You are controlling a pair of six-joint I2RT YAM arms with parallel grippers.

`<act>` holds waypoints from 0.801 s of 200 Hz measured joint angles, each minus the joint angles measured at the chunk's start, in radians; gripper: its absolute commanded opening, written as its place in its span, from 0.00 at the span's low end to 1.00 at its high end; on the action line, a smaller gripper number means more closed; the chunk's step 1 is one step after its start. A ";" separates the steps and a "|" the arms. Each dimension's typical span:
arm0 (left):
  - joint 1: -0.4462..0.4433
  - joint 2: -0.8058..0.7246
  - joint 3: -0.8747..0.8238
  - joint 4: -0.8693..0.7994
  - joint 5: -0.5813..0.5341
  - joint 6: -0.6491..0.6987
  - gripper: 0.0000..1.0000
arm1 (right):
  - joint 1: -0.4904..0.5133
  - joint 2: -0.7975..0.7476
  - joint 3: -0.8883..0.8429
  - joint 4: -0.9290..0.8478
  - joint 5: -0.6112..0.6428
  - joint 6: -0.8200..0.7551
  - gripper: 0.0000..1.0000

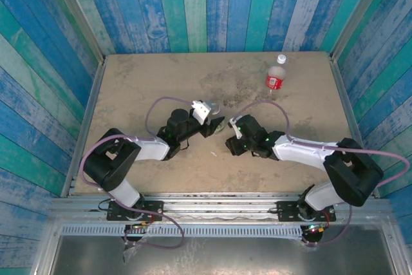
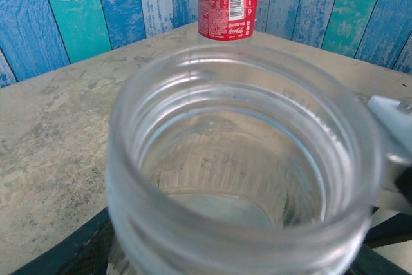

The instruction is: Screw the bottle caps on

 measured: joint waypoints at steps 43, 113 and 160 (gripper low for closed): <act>0.002 0.000 0.002 -0.004 0.000 0.003 0.59 | 0.004 0.067 0.000 0.032 0.010 0.003 0.58; 0.002 0.000 0.011 -0.021 0.004 0.008 0.59 | 0.016 0.123 0.013 0.050 0.034 0.002 0.49; 0.002 0.001 0.013 -0.023 0.012 0.018 0.60 | 0.016 0.128 0.017 0.050 0.050 0.003 0.42</act>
